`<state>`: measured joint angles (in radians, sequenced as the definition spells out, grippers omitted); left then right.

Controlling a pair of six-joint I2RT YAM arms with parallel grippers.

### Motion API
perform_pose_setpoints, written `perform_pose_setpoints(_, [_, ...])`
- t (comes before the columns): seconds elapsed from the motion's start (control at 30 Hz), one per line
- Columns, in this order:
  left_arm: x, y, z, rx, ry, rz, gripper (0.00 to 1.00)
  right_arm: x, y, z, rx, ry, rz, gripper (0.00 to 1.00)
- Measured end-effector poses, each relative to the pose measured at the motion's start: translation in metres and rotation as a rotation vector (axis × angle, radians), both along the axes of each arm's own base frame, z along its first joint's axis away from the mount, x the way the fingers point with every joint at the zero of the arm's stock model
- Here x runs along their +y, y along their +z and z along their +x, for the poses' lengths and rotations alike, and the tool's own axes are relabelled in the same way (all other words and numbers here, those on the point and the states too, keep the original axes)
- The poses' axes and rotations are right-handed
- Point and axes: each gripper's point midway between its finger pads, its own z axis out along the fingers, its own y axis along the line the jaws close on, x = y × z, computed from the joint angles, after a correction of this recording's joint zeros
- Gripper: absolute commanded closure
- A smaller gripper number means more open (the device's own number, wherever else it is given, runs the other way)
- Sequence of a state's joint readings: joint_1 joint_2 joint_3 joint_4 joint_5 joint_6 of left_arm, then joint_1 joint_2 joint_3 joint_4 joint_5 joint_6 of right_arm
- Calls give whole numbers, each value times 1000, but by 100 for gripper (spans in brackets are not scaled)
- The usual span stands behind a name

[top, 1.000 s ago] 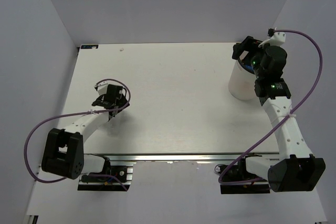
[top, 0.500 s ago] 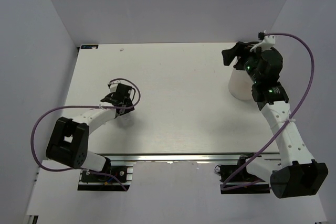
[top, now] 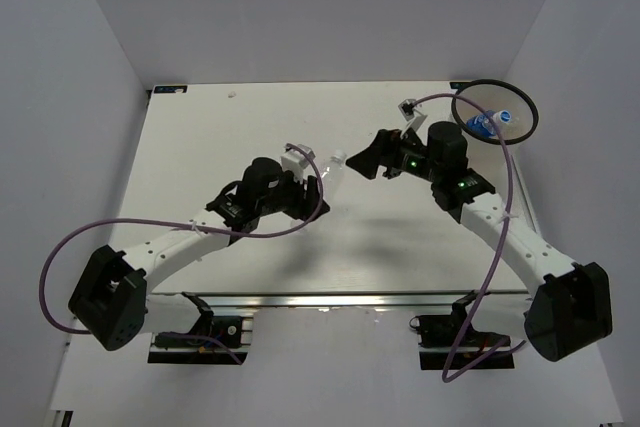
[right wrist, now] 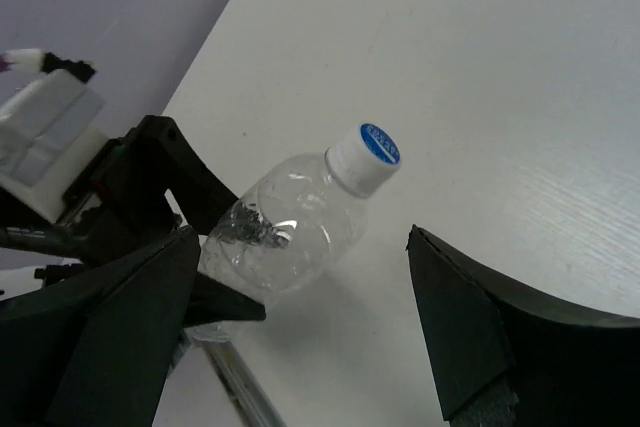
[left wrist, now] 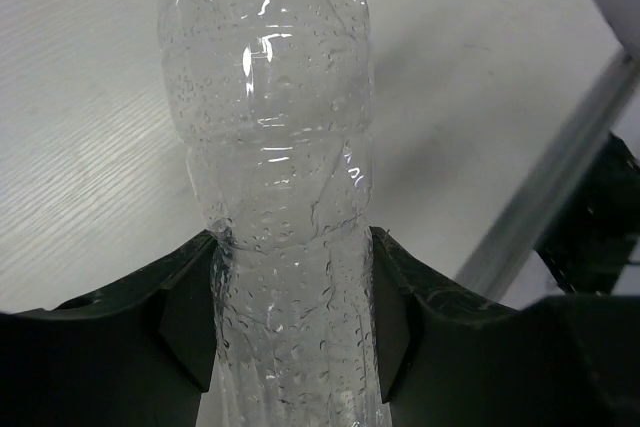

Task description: Put the plastic bottles in the bin

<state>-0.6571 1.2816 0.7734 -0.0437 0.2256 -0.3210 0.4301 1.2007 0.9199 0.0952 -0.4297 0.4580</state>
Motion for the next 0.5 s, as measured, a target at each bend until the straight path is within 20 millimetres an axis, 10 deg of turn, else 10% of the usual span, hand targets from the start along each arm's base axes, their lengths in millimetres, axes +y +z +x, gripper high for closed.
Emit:
perform_pose_setpoints(0.33, [-36,27,-33,-107,-280,-90,64,20,-21,-5,104,-17,128,12])
perform_pose_setpoints(0.47, [-43,31,-41,-121,-327,-105,61,29,-27,0,122,-26,150,37])
perform_pose_setpoints(0.5, [-44,32,-42,-125,-330,-108,50,32,-29,1,125,-26,152,62])
